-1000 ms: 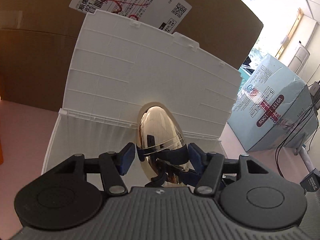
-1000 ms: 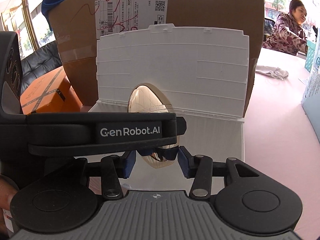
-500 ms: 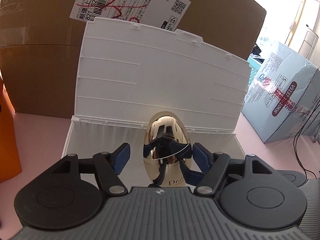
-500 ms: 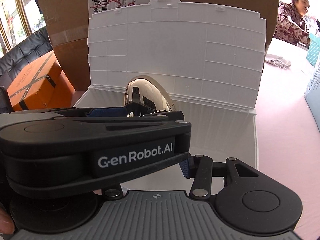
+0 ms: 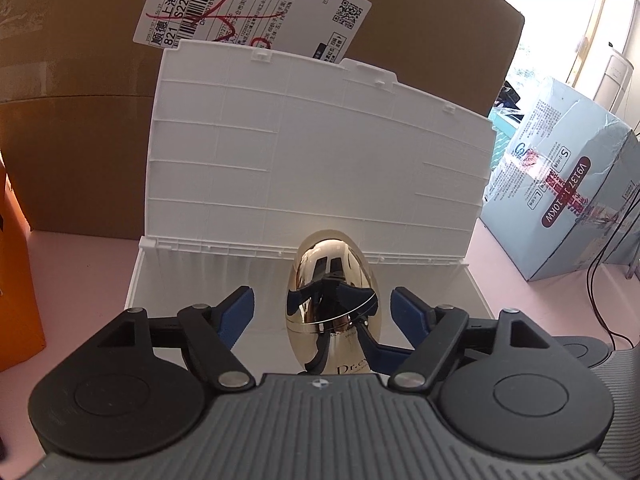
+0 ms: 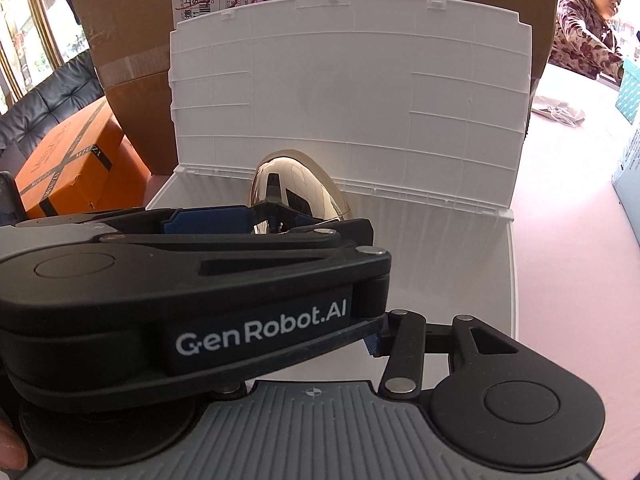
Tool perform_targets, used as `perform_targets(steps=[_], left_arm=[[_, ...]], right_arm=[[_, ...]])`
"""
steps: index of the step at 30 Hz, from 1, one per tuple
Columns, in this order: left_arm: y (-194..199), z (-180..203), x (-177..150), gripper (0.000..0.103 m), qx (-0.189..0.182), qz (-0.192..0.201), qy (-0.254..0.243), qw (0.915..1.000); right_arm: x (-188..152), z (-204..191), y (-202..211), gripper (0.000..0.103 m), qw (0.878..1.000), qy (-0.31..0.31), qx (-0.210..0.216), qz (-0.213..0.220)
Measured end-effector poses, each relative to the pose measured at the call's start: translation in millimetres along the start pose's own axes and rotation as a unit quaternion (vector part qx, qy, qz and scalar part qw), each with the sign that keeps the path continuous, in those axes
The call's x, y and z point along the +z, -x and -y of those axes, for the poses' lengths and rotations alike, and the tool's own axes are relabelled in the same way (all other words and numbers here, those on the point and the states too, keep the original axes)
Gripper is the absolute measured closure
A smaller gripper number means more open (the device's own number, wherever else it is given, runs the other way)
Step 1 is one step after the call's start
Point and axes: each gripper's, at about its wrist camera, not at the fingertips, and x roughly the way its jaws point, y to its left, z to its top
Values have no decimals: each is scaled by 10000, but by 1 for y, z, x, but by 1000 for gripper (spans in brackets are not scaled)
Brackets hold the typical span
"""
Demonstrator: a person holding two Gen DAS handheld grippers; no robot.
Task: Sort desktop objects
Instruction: 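Lower the gold egg into the white box and open the left gripper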
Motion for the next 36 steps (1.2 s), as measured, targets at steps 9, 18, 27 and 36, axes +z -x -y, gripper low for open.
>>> perform_targets(steps=[9, 18, 27, 36], left_arm=[[1, -1, -1, 25, -4, 9, 11, 10000], [2, -1, 0, 22, -77, 10, 82, 9999], [9, 4, 1, 17, -33, 203, -130, 9997], [12, 1, 4, 15, -10, 208, 26, 9998]], right_arm=[[0, 2, 8, 49, 9998, 69, -125, 112], [3, -2, 10, 32, 9989, 124, -344, 290], [2, 4, 14, 24, 9984, 39, -410, 384], [3, 1, 20, 18, 9975, 2, -524, 477]])
